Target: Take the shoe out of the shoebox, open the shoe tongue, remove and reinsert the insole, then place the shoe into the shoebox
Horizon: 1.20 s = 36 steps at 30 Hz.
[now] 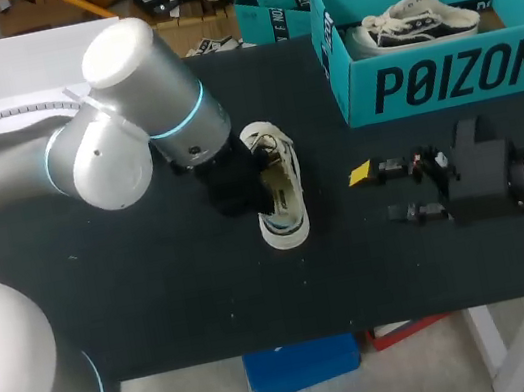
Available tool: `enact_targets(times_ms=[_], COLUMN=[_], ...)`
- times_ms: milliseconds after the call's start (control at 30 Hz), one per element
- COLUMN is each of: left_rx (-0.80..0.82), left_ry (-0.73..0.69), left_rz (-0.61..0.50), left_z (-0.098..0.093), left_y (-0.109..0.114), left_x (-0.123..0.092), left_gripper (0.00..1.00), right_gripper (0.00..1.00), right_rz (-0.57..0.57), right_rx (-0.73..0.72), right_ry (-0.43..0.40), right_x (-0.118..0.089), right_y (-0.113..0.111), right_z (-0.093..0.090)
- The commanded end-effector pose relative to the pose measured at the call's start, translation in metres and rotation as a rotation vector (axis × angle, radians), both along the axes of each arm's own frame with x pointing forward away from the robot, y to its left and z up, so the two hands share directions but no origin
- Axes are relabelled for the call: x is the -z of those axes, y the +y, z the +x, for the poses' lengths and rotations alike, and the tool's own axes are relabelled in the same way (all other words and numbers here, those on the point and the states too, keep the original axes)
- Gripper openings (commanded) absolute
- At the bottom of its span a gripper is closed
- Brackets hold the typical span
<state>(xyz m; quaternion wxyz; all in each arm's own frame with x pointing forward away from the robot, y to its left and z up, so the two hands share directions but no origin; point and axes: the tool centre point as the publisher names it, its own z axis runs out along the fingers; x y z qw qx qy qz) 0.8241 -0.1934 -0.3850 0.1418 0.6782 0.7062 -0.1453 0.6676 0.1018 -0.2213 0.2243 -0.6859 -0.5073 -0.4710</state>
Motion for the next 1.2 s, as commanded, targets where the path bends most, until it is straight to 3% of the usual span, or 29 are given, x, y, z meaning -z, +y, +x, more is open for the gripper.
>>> enact_targets(times_ms=[33, 667, 1200], left_rx=[0.0, 0.007, -0.001], left_ry=[0.005, 0.032, 0.023], left_rz=[0.025, 0.091, -0.003], left_z=[0.005, 0.008, -0.001], left_y=[-0.008, -0.013, 0.004], left_x=[0.008, 0.03, -0.028], left_gripper=[0.0, 0.0, 0.0], right_gripper=[1.0, 1.0, 1.0], right_rz=[0.0, 0.0, 0.0], right_rx=[0.0, 0.0, 0.0], right_ry=[0.0, 0.0, 0.0], right_x=[0.0, 0.0, 0.0], right_y=[0.001, 0.001, 0.001], right_z=[0.001, 0.001, 0.001])
